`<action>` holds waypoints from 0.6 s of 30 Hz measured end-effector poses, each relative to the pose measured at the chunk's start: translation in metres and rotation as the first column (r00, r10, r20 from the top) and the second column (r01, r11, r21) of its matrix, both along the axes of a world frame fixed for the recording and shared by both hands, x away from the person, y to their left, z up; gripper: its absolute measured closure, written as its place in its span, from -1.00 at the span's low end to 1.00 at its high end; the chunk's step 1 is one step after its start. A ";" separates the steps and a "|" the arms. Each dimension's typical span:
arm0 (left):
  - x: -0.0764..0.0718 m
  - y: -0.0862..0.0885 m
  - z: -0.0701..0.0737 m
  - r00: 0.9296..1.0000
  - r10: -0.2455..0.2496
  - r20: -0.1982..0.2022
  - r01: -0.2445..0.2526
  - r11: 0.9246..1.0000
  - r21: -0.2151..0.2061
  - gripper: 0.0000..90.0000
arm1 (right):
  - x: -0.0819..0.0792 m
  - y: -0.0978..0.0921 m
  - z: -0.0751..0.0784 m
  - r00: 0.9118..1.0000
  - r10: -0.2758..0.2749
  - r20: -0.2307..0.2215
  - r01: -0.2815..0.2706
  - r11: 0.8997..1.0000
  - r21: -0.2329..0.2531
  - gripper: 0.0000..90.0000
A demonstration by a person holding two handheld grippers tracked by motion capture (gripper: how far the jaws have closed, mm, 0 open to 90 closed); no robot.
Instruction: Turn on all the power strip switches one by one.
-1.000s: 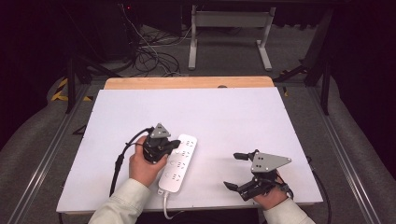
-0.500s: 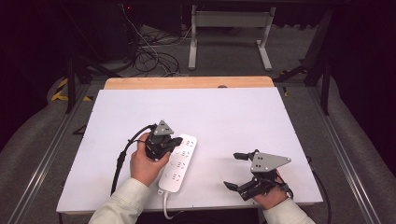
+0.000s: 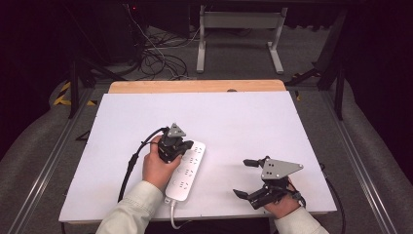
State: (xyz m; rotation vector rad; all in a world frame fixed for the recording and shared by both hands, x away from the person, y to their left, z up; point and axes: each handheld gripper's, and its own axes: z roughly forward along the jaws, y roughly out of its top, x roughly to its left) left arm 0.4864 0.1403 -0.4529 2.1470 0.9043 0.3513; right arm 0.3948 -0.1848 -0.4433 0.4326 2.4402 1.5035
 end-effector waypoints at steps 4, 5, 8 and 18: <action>0.003 0.001 -0.004 1.000 0.013 -0.005 -0.013 1.000 -0.002 1.00 | 0.000 0.000 0.000 1.000 0.001 0.001 -0.001 1.000 0.000 -0.89; 0.004 0.001 -0.004 1.000 0.011 -0.006 -0.011 1.000 0.002 1.00 | 0.000 0.000 0.000 1.000 0.002 0.001 -0.002 1.000 -0.002 -0.89; 0.004 0.001 -0.006 1.000 0.016 0.001 -0.016 1.000 0.010 1.00 | 0.000 0.000 0.000 1.000 0.003 0.000 -0.003 1.000 -0.001 -0.89; 0.004 0.000 -0.008 1.000 0.019 0.008 -0.019 1.000 0.024 1.00 | 0.000 0.000 0.000 1.000 0.004 0.000 -0.004 1.000 -0.002 -0.89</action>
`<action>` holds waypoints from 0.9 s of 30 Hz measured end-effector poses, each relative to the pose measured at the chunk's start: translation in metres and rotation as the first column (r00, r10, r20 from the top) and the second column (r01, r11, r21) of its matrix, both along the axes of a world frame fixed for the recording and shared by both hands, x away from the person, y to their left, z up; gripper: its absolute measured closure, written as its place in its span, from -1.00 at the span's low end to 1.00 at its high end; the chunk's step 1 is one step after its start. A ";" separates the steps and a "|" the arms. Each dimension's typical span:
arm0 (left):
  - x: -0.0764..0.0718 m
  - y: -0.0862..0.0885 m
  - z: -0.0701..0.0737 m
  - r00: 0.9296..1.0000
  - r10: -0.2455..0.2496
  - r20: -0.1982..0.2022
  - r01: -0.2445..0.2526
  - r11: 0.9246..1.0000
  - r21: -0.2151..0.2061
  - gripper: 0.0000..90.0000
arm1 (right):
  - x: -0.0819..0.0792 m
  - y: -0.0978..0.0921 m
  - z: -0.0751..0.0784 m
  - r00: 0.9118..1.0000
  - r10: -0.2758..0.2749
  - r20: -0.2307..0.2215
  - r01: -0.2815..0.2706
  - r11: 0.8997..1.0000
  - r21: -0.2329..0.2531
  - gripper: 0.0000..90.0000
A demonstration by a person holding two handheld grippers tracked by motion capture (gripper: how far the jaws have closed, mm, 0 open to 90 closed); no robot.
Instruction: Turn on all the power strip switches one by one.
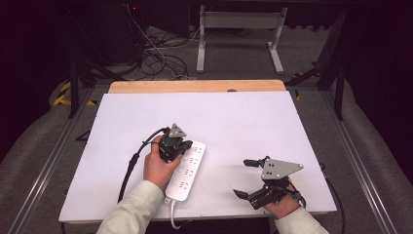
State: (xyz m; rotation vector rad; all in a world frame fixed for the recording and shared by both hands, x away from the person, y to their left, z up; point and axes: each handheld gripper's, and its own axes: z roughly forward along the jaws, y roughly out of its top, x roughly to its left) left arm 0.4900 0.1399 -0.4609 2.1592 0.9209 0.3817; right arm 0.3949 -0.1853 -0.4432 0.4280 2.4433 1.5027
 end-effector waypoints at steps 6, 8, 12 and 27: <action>-0.002 -0.001 -0.001 0.999 -0.006 0.031 0.005 1.000 0.020 1.00 | 0.000 0.000 0.000 1.000 -0.002 -0.001 0.002 1.000 0.001 -0.89; -0.003 -0.002 -0.001 0.999 -0.008 0.036 0.007 1.000 0.028 1.00 | 0.000 0.000 0.000 1.000 -0.002 -0.002 0.002 1.000 0.001 -0.89; -0.004 -0.003 -0.002 0.999 -0.007 0.048 0.005 0.999 0.041 1.00 | 0.000 0.000 0.000 1.000 -0.003 -0.002 0.003 1.000 0.000 -0.89; -0.002 -0.002 -0.003 1.000 0.002 0.028 -0.003 1.000 0.027 1.00 | 0.000 0.000 -0.001 1.000 -0.004 -0.005 0.004 1.000 -0.001 -0.89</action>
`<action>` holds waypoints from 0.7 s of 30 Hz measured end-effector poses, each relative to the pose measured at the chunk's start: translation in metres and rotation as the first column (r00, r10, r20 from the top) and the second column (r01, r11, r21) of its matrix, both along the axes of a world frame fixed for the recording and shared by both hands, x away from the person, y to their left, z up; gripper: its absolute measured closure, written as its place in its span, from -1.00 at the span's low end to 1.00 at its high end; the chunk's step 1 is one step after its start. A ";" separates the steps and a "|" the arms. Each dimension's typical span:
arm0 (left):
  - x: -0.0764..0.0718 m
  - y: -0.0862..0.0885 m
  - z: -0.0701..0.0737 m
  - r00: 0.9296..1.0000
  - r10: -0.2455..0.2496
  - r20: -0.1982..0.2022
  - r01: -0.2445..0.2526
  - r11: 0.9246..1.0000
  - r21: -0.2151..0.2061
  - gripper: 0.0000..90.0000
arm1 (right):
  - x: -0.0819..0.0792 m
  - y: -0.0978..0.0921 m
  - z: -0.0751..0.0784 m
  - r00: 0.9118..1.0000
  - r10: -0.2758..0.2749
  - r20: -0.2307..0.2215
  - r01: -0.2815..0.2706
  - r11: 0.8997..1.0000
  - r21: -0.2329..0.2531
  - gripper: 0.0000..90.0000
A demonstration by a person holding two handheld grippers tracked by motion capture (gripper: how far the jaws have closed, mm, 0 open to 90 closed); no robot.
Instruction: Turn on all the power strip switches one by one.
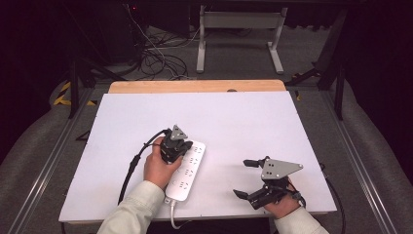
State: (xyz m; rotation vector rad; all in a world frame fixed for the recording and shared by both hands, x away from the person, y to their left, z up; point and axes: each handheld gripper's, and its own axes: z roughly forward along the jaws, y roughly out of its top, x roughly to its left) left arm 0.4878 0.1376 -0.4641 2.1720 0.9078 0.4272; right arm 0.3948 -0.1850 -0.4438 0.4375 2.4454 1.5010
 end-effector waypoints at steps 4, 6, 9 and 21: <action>0.000 -0.001 0.000 1.000 0.007 -0.003 -0.007 1.000 0.001 1.00 | 0.000 0.000 0.000 1.000 -0.001 -0.001 0.001 1.000 -0.001 -0.89; -0.001 -0.001 0.000 1.000 0.010 -0.002 -0.010 1.000 -0.001 1.00 | 0.000 0.000 0.000 1.000 0.000 -0.001 0.000 1.000 -0.001 -0.89; 0.000 0.000 -0.001 1.000 0.008 -0.009 -0.008 1.000 -0.007 1.00 | 0.000 0.000 0.000 1.000 0.000 -0.001 0.000 1.000 -0.001 -0.89; 0.000 0.001 -0.003 0.999 0.024 -0.023 -0.025 0.999 -0.037 1.00 | 0.000 0.001 -0.001 1.000 0.001 -0.003 -0.001 1.000 -0.002 -0.89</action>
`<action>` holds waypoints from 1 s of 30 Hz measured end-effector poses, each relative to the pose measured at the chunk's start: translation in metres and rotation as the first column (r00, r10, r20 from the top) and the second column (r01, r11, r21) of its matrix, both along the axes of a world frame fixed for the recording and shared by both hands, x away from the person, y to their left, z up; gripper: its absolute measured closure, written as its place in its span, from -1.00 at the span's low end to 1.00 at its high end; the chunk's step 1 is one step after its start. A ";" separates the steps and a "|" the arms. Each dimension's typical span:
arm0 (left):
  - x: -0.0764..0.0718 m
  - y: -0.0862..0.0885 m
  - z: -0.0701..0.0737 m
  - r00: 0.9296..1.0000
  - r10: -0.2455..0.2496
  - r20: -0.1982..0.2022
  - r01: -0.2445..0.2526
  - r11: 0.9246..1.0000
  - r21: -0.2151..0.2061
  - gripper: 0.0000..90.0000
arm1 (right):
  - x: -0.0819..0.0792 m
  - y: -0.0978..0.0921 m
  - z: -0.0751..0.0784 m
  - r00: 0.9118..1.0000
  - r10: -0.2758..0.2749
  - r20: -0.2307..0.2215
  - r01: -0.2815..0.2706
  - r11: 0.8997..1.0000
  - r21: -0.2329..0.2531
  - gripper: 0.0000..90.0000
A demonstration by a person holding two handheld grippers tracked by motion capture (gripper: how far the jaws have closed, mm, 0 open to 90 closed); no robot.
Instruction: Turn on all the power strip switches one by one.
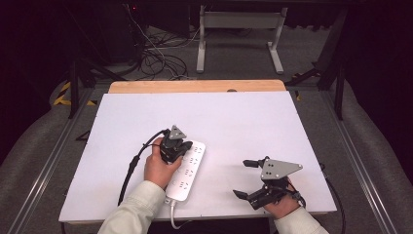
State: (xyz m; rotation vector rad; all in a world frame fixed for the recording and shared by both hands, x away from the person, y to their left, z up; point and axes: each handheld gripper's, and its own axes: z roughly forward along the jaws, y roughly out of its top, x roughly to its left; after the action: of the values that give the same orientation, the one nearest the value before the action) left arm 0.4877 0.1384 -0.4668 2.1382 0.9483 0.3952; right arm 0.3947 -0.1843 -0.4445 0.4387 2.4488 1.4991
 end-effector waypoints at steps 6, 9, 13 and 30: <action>-0.001 -0.003 0.001 1.000 -0.009 0.006 0.009 1.000 0.019 1.00 | 0.000 0.000 0.000 1.000 -0.003 0.001 0.003 1.000 -0.003 -0.89; -0.004 -0.002 0.003 0.999 0.005 0.044 -0.007 1.000 0.028 1.00 | 0.000 -0.001 0.000 1.000 -0.006 0.001 0.006 1.000 0.000 -0.89; -0.006 0.007 0.013 0.998 0.009 0.063 -0.009 1.000 -0.008 1.00 | 0.001 -0.002 0.000 1.000 -0.005 0.001 0.005 1.000 0.003 -0.89; -0.028 0.015 0.042 0.994 -0.044 0.095 0.049 0.997 -0.059 0.99 | 0.002 -0.004 0.001 1.000 -0.010 0.000 0.010 1.000 0.011 -0.89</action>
State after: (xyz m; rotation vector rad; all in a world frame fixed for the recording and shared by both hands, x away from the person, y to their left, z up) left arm 0.4601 0.1531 -0.4249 2.0638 0.8454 0.4344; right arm 0.3963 -0.1884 -0.4438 0.4526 2.4361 1.5090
